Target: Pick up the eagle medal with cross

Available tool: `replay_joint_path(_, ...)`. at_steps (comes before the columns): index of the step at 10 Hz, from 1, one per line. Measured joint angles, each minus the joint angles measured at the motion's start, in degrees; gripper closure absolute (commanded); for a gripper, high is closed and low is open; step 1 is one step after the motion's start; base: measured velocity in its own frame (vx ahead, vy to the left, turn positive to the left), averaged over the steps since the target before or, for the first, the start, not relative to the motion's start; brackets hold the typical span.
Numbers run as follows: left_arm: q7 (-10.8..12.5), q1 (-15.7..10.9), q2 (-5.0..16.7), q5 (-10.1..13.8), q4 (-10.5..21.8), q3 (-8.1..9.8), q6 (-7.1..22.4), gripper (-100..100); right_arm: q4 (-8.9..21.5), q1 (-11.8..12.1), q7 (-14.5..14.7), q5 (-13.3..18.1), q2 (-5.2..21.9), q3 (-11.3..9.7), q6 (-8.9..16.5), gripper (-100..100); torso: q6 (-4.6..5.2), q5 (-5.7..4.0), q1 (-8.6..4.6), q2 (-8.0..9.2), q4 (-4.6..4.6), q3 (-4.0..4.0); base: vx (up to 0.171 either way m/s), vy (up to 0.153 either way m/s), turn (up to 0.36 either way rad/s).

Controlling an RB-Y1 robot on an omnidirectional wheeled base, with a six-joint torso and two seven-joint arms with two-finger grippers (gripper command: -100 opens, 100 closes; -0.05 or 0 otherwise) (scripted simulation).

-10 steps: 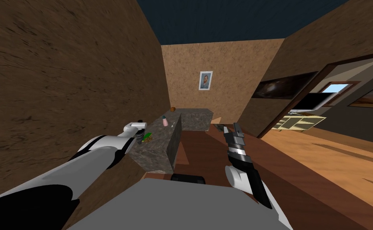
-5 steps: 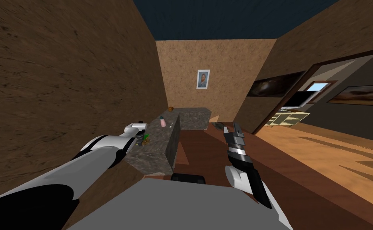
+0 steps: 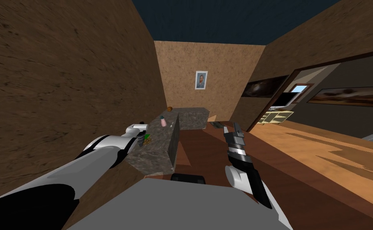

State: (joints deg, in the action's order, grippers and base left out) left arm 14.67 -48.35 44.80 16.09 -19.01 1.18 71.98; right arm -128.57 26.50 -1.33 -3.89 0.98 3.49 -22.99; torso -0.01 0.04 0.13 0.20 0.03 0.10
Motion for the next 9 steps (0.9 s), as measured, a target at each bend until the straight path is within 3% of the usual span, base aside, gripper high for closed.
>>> replay_joint_path(1,0.3,0.07,-0.06,-0.02,-0.15,0.01,0.15,100,0.0,0.01,0.0,0.0,0.0,0.0,0.0,0,-0.05,0.0,-0.01,-0.06,0.0,-0.02,0.0,0.0,0.0)
replay_joint_path(5,0.29,0.06,-0.05,-0.01,-0.12,0.02,0.17,100,0.0,0.01,0.0,0.0,0.0,0.0,0.0,0,-0.03,0.01,-0.01,-0.23,-0.06,-0.13,0.0,0.0,0.0)
replay_joint_path(6,0.28,0.06,-0.05,-0.01,-0.12,0.02,0.17,0,0.0,0.01,0.0,0.0,0.0,0.0,0.0,0,-0.03,0.01,-0.01,-0.24,-0.06,-0.14,0.0,0.0,0.0)
replay_joint_path(7,0.27,0.06,-0.05,-0.01,-0.12,0.01,0.17,100,0.0,0.01,0.0,0.0,0.0,0.0,0.0,0,-0.03,0.01,-0.01,-0.24,-0.06,-0.14,0.069,-0.058,0.168)
replay_joint_path(9,-1.13,1.24,0.63,0.68,-2.86,0.24,1.35,100,0.0,0.03,0.0,0.0,-0.01,0.0,0.0,0,-0.09,-0.08,-0.36,-0.51,-0.11,-0.29,0.077,-0.086,0.133)
